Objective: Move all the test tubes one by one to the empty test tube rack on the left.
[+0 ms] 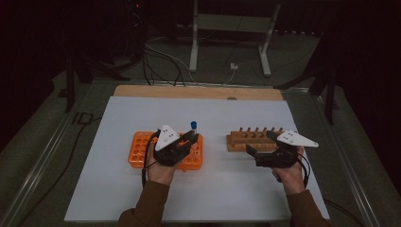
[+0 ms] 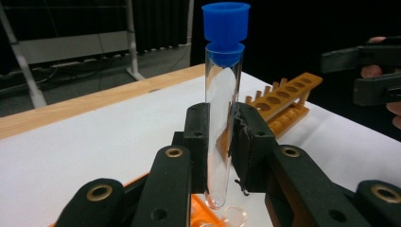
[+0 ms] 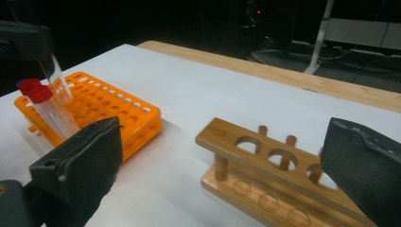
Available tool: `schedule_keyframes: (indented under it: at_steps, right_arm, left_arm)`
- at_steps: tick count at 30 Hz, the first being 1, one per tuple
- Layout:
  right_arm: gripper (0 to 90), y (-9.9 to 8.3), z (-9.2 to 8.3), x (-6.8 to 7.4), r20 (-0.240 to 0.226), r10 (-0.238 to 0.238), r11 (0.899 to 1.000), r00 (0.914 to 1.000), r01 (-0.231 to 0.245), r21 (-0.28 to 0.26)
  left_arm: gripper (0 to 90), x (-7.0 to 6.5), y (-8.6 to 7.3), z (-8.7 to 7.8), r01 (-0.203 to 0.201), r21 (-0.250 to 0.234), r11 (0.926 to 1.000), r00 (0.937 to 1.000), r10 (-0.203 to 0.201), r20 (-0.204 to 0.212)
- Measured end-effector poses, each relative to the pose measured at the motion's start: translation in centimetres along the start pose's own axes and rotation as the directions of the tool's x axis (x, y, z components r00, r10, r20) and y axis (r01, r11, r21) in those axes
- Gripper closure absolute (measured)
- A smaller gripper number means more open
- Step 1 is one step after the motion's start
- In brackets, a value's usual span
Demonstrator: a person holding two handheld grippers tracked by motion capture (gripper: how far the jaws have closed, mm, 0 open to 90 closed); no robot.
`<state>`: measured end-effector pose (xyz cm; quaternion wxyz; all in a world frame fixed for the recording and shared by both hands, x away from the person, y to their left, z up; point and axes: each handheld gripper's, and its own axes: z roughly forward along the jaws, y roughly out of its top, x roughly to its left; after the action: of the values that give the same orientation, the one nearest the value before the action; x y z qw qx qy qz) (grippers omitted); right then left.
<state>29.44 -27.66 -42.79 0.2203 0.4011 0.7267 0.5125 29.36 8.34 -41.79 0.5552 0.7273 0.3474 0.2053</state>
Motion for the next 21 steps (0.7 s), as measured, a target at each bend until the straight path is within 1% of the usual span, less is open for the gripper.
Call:
schedule_keyframes:
  at_steps: [9, 15, 21]
  right_arm:
    - [0.6, -0.5, -0.7, -0.9, 0.027, 0.019, 1.0, 0.9995, -0.019, -0.005]
    - [0.6, -0.6, -0.9, -0.8, 0.038, 0.008, 1.0, 0.9992, -0.008, -0.007]
    - [0.6, -0.6, -0.9, -0.9, 0.042, 0.003, 1.0, 0.9991, -0.002, -0.009]
  left_arm:
    - [77.6, 1.8, -0.1, -2.1, 0.001, -0.021, 0.9998, 0.9981, -0.002, -0.061]
    - [77.5, 2.9, -0.3, -3.5, 0.005, -0.041, 0.9992, 0.9954, -0.009, -0.095]
    - [77.5, 3.7, -0.9, -4.6, 0.003, -0.035, 0.9994, 0.9923, -0.008, -0.123]
